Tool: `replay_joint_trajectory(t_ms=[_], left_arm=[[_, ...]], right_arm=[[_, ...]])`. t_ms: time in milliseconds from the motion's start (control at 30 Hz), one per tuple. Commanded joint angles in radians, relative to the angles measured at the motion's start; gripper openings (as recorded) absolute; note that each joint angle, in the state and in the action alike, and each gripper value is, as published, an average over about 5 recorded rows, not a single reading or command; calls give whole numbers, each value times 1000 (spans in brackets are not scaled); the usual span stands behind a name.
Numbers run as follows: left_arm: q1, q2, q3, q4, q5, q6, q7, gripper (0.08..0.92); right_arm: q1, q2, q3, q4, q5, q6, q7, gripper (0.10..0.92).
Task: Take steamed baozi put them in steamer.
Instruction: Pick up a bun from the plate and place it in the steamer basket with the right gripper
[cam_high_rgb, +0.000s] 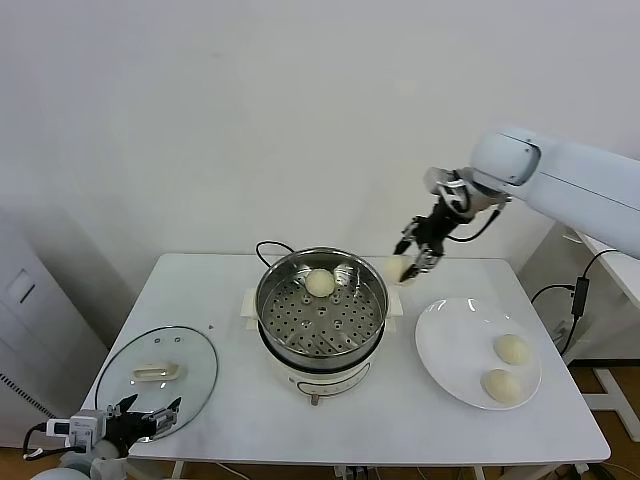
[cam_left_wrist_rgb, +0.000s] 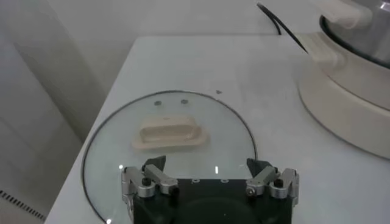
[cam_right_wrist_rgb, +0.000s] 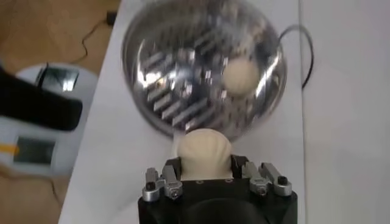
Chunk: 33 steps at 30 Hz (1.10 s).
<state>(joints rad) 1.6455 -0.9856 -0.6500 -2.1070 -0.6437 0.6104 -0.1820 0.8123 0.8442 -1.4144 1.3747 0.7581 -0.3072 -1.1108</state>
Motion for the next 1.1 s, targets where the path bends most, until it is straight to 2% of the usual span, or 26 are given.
replay_joint_trajectory(t_ms=[33, 567, 1100], left_arm=[[0, -1, 0, -1, 1, 0, -1, 823], [0, -1, 0, 7, 0, -2, -1, 823], [0, -3, 2, 4, -1, -3, 0, 823]], right_arm=[[-3, 118, -9, 74, 184, -141, 174, 509], [-186, 300, 37, -40, 112, -215, 315, 509], [-275, 344, 51, -74, 51, -240, 397, 509]])
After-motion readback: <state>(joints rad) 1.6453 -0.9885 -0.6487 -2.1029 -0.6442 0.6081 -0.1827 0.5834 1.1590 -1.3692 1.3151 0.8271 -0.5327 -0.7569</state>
